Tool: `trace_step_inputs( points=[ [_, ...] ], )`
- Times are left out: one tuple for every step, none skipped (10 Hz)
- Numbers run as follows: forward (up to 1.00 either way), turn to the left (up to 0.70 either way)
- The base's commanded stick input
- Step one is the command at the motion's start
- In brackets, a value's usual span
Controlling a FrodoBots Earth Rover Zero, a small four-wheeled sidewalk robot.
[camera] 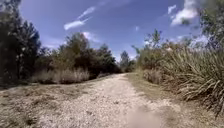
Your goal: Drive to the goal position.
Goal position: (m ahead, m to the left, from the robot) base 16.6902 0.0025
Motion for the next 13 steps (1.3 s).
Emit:
trace_step_inputs(
  points=[
    [0.7, 0.0],
    [0.7, 0.0],
    [0.7, 0.0],
    [0.7, 0.0],
    [0.7, 0.0],
    [0.7, 0.0],
    [0.7, 0.0],
    [0.7, 0.0],
    [0.7, 0.0],
    [0.7, 0.0],
    [0.7, 0.0],
    [0.7, 0.0],
    [0.7, 0.0]
  ],
)
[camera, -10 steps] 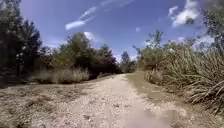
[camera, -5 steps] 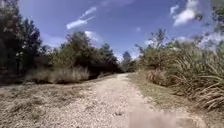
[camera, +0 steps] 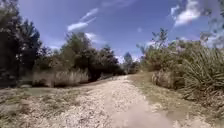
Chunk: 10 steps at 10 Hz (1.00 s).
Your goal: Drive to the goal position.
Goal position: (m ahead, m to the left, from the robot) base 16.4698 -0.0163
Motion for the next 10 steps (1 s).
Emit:
trace_step_inputs(
  points=[
    [0.7, 0.0],
    [0.7, 0.0],
    [0.7, 0.0],
    [0.7, 0.0],
    [0.7, 0.0],
    [0.7, 0.0],
    [0.7, 0.0],
    [0.7, 0.0],
    [0.7, 0.0],
    [0.7, 0.0]
  ],
)
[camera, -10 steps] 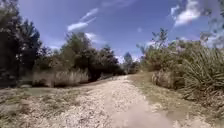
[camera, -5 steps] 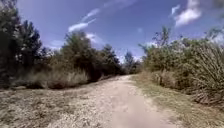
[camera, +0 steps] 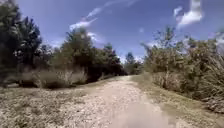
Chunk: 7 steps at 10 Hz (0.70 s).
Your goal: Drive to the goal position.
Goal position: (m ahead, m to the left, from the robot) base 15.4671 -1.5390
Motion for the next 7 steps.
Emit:
trace_step_inputs(
  points=[
    [0.7, 0.0],
    [0.7, 0.0],
    [0.7, 0.0],
    [0.7, 0.0],
    [0.7, 0.0],
    [0.7, 0.0],
    [0.7, 0.0]
  ],
)
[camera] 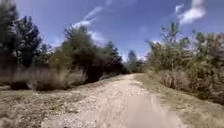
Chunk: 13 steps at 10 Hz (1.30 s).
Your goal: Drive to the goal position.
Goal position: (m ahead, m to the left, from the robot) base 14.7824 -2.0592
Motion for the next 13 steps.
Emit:
trace_step_inputs(
  points=[
    [0.7, 0.0],
    [0.7, 0.0],
    [0.7, 0.0],
    [0.7, 0.0],
    [0.7, 0.0],
    [0.7, 0.0],
    [0.7, 0.0],
    [0.7, 0.0],
    [0.7, 0.0],
    [0.7, 0.0],
    [0.7, 0.0],
    [0.7, 0.0],
    [0.7, -0.27]
  ],
)
